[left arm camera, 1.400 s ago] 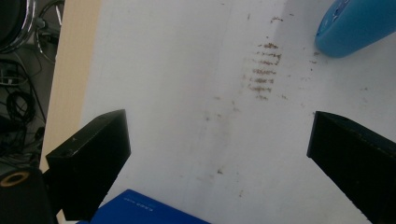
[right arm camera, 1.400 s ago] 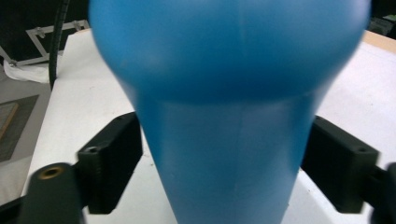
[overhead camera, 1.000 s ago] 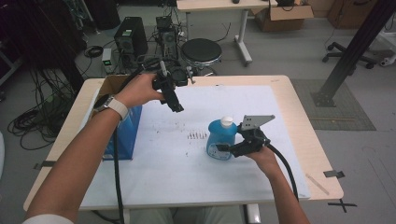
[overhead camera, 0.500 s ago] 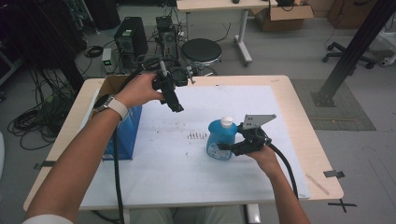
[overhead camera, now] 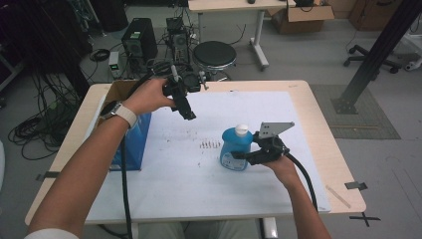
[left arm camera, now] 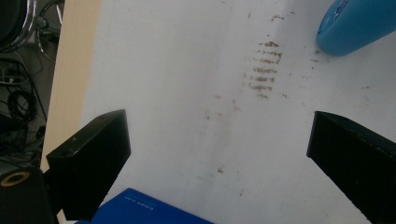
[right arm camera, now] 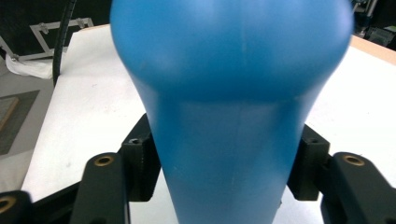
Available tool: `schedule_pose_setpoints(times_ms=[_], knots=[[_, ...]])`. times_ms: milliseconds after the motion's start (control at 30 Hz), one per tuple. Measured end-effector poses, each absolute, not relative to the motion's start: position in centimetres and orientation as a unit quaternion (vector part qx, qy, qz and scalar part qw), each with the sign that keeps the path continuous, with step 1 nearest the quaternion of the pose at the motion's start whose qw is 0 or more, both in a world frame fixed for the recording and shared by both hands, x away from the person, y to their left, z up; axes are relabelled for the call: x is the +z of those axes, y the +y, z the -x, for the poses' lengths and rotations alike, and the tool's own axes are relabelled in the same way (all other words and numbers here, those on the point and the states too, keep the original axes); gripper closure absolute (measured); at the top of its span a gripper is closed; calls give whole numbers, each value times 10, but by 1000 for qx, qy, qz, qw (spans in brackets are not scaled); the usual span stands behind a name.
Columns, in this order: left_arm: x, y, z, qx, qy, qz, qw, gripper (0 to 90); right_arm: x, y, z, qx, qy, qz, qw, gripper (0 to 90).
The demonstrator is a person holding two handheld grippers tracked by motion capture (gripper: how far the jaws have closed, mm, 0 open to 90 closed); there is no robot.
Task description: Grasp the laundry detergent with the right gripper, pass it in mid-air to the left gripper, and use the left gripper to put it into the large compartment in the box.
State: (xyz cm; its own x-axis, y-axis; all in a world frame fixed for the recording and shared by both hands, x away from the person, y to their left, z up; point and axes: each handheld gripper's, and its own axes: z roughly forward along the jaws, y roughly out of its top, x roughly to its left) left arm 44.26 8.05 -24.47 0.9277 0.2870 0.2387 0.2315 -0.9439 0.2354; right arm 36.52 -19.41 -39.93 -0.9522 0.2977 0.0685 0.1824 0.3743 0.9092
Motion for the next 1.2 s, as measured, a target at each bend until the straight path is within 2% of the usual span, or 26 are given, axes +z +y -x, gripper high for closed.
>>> schedule_pose_setpoints(times_ms=[667,1200], knots=[[-245,83,-442,137,134,-976,100,67,-399,-193,-360,536,831,-126,83,448],[-242,80,-435,141,127,-977,100,67,-388,-199,-360,544,826,-128,73,448]])
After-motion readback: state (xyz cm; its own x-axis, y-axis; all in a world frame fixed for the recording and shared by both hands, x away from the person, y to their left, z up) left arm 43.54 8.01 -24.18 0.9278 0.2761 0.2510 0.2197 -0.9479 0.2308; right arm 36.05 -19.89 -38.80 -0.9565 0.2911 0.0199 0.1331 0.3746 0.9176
